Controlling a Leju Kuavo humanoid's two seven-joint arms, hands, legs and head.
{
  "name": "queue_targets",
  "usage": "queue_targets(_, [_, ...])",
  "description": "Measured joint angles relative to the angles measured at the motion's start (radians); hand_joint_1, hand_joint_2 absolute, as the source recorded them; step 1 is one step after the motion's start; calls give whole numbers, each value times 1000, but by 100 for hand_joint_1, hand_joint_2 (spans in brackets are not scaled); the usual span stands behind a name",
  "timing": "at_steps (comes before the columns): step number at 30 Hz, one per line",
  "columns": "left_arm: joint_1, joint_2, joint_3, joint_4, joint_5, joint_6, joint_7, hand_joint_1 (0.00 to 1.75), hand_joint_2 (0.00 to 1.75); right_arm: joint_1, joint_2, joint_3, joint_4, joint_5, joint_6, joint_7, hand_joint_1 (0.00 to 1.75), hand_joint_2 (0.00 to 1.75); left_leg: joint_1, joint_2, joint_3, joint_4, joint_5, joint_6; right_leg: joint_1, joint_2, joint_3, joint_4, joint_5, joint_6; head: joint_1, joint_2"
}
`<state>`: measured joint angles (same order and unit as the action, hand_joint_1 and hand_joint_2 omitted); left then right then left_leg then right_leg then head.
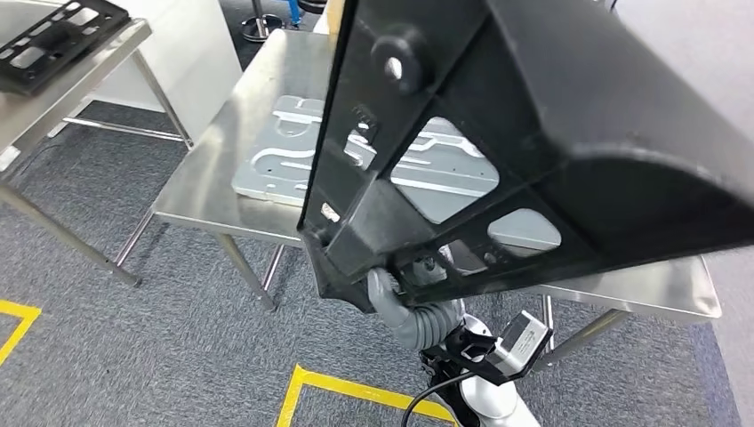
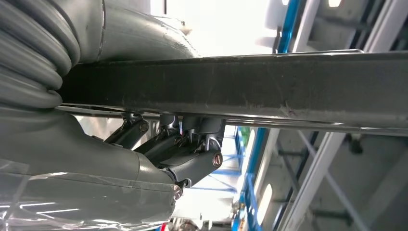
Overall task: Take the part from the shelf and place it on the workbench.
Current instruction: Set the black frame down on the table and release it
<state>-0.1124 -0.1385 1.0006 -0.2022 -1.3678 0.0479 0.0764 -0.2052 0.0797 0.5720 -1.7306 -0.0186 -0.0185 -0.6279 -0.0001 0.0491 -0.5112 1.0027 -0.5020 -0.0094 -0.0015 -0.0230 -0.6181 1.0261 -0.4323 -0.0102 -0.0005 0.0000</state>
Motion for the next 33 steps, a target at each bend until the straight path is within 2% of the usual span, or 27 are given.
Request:
queue_targets(2, [-1,1,0,0,0,0,-2,0,175,1,1,0,-5,3,0,-1,173,175,3,-12,-15,44,-33,-10,-5,11,7,-7,0,-12,-3,0])
queue_targets(5, [-8,4,1,0,3,-1,-7,0,175,6,2,0,-11,5,1,-4,173,175,4,-41,-103,232,-117,-19,-6,23,12,-9,-3,-22,-7,0])
queue_targets(6, [-12,5,1,0,4,-1,-8,0,175,8,2,0,-12,6,1,-4,173,175,3,-44,-122,273,-124,-20,-5,27,13,-8,-5,-23,-7,0])
queue_targets(7, [-14,6,1,0,5,-1,-8,0,175,10,2,0,-12,6,1,-4,173,175,3,-46,-126,279,-111,-19,-4,32,15,-6,-7,-23,-7,0])
queue_targets(8, [-14,6,2,0,5,-1,-6,0,175,11,2,0,-12,7,1,-4,173,175,3,-46,-112,246,-80,-17,-4,37,18,-5,-9,-23,-7,0])
queue_targets(10, [-9,6,2,0,2,1,-2,0,175,11,4,-1,-13,10,1,-4,173,175,3,-48,-61,123,-5,-10,-2,47,23,-1,-14,-19,-6,0])
queue_targets(11, [-6,5,2,0,1,2,0,0,175,11,5,-1,-14,12,1,-4,173,175,1,-51,-42,70,17,-6,-1,50,22,0,-14,-16,-7,0])
queue_targets(12, [-4,5,2,0,0,2,2,0,175,10,6,-1,-15,14,1,-4,173,175,0,-53,-29,35,24,-2,0,52,19,2,-14,-11,-7,0])
queue_targets(15, [-3,1,2,0,3,3,3,0,175,10,7,-1,-19,19,0,-1,173,175,2,-54,-23,5,17,12,2,52,7,2,-9,4,-6,0])
queue_targets(17, [-2,-1,2,0,6,3,3,0,175,9,8,-1,-25,23,0,0,173,175,8,-51,-19,-4,24,25,3,45,-6,35,-31,15,-4,0])
queue_targets(18, [-1,-3,2,0,7,3,4,0,175,9,8,0,-27,24,0,0,173,175,10,-49,-17,-8,26,30,2,41,-28,81,-58,20,-3,0])
queue_targets(20, [0,-3,3,0,7,3,4,0,175,10,8,0,-29,25,0,0,173,175,9,-46,-16,-8,26,34,-3,35,-92,214,-117,28,-3,0])
queue_targets(21, [0,-3,3,0,7,3,4,0,175,12,8,0,-29,25,-1,1,173,175,9,-45,-16,-8,26,34,-5,34,-118,265,-130,31,-2,0])
queue_targets(22, [1,-3,3,0,7,3,4,0,175,13,8,-1,-29,25,-1,1,173,175,8,-45,-14,-8,25,34,-8,33,-129,282,-124,33,-2,0])
queue_targets(23, [1,-4,3,0,8,3,4,0,175,14,8,-1,-29,25,-2,1,173,175,9,-44,-12,-7,23,33,-10,31,-119,260,-99,34,-2,0])
queue_targets(25, [1,-4,3,0,8,3,4,0,175,13,8,-1,-29,25,-2,1,173,175,8,-45,-4,-6,17,28,-13,24,-56,130,-28,31,-2,0])
queue_targets(26, [1,-5,3,0,7,3,4,0,175,13,8,0,-29,25,-1,1,173,175,6,-45,-2,-4,13,24,-11,21,-24,66,-6,28,-2,0])
queue_targets(27, [2,-5,3,0,7,3,4,0,175,13,9,0,-30,26,-1,1,173,175,5,-45,-2,-2,10,18,-9,19,-5,25,4,25,-3,0])
queue_targets(28, [2,-5,3,0,7,3,3,0,175,13,9,0,-31,26,-1,2,173,175,3,-43,-3,-1,7,13,-7,19,2,7,1,20,-3,0])
queue_targets(31, [1,-5,3,0,6,3,1,0,175,17,9,-1,-33,29,-1,2,173,175,3,-39,-2,3,-3,-3,-7,27,5,-1,-1,3,-4,0])
queue_targets(33, [1,-4,4,0,8,4,-4,0,175,20,9,-1,-34,33,-1,1,173,175,4,-41,-26,63,-43,-12,-11,30,11,-8,0,-9,-4,0])
